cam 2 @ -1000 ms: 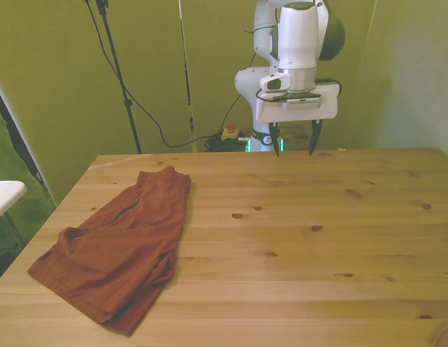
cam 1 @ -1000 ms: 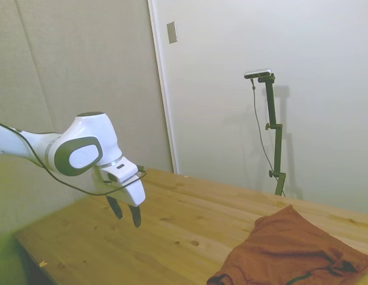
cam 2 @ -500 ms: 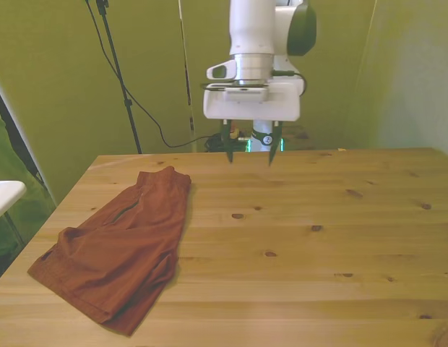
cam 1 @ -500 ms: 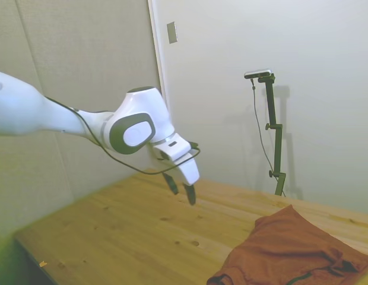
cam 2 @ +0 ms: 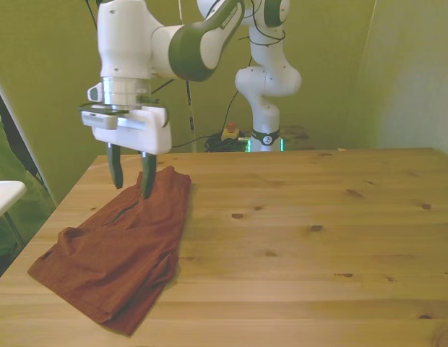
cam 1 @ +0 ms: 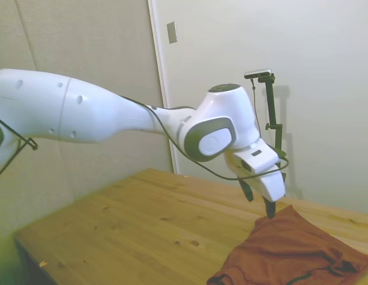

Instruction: Unfold the shorts

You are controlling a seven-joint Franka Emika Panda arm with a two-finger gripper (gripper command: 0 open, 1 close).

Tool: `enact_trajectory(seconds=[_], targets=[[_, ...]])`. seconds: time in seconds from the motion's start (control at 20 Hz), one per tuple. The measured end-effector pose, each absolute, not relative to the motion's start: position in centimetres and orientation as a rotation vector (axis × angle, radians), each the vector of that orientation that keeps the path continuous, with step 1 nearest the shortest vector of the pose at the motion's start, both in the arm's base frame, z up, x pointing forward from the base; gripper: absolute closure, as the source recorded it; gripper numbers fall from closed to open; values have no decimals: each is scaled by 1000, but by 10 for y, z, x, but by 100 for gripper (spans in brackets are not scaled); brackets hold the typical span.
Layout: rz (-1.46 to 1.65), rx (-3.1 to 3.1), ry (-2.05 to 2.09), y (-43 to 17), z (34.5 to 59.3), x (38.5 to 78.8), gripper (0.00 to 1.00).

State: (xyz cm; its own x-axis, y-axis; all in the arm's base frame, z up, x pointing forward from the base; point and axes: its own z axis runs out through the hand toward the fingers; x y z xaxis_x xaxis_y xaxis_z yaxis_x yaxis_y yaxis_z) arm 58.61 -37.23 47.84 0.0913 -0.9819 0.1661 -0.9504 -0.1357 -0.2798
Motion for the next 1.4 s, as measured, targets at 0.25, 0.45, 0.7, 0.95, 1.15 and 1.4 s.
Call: enact_trajectory(seconds=[0.25, 0.45, 0.7, 0.95, 1.15, 1.4], targets=[[-464, -2150, 2143, -444, 449, 595, 0], [-473, -2079, 2234, -481, 430, 599, 0], [-472, -1997, 2258, -499, 410, 607, 0], [-448, -1958, 2255, -510, 391, 612, 100], [-433, -1940, 2234, -508, 382, 619, 100], [-419, -1927, 2213, -504, 374, 627, 100]])
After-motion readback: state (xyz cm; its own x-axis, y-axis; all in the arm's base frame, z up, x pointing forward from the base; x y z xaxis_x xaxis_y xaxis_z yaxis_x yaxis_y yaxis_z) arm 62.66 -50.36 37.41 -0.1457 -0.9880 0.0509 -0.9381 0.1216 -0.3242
